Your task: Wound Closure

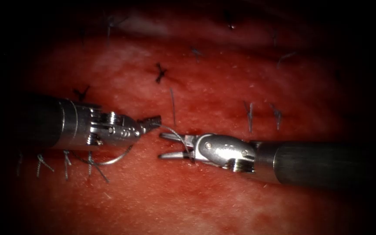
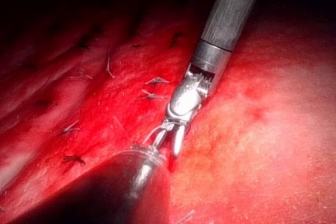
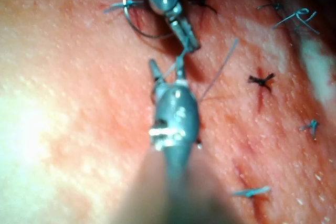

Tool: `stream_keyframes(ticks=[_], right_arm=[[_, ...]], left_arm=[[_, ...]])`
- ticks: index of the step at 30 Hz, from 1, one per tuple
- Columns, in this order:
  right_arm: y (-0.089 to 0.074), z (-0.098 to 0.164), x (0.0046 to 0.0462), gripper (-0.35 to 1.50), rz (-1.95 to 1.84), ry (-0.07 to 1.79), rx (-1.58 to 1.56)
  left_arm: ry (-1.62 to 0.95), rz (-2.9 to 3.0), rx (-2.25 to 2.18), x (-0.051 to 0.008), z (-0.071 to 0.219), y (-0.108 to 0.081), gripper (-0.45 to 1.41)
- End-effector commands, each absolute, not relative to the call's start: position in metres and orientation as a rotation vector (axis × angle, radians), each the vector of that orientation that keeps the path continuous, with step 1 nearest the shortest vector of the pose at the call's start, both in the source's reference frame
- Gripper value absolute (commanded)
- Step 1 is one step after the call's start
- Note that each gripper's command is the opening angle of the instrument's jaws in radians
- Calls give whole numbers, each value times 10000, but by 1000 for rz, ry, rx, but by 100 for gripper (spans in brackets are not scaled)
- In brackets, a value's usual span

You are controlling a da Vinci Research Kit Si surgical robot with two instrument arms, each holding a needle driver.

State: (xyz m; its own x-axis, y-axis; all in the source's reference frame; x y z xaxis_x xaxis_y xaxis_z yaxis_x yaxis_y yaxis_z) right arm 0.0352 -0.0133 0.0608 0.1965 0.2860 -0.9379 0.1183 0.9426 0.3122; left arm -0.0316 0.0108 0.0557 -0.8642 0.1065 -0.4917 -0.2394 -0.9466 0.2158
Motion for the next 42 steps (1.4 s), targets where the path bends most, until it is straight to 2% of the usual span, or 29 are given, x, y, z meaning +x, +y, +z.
stream_keyframes(ticks=[1, 3, 4, 7, 11, 21, 25, 26, 27, 33, 36, 37, 42], right_arm=[[-133, 611, 360, 34, 116, 1383, 353], [-132, 611, 360, 34, 115, 1385, 355], [-132, 611, 360, 26, 121, 1386, 358], [-130, 610, 362, 26, 149, 1429, 364], [-127, 609, 361, -8, 161, 1490, 379], [-111, 605, 359, -13, 271, 1625, 350], [-106, 604, 356, 0, 299, 1644, 331], [-103, 604, 357, 26, 307, 1647, 328], [-103, 604, 357, 31, 307, 1647, 328], [-102, 604, 359, 34, 324, 1649, 313], [-98, 607, 359, 71, 353, 1627, 287], [-95, 609, 358, 76, 369, 1612, 271], [-94, 614, 356, 69, 379, 1599, 257]], left_arm=[[406, 2849, -728, -322, 564, 110, -45], [399, 2858, -720, -323, 569, 111, -45], [399, 2860, -718, -323, 572, 110, -45], [402, 2878, -697, -326, 587, 103, -45], [398, 2894, -708, -327, 604, 97, -45], [413, 2907, -722, -328, 620, 84, -45], [411, 2906, -730, -330, 617, 75, -45], [409, 2905, -734, -330, 614, 71, -45], [409, 2905, -732, -331, 613, 69, -45], [401, 2900, -737, -336, 601, 54, -45], [400, 2898, -733, -338, 596, 47, -45], [400, 2897, -729, -338, 593, 43, -45], [401, 2896, -717, -339, 584, 32, -45]])
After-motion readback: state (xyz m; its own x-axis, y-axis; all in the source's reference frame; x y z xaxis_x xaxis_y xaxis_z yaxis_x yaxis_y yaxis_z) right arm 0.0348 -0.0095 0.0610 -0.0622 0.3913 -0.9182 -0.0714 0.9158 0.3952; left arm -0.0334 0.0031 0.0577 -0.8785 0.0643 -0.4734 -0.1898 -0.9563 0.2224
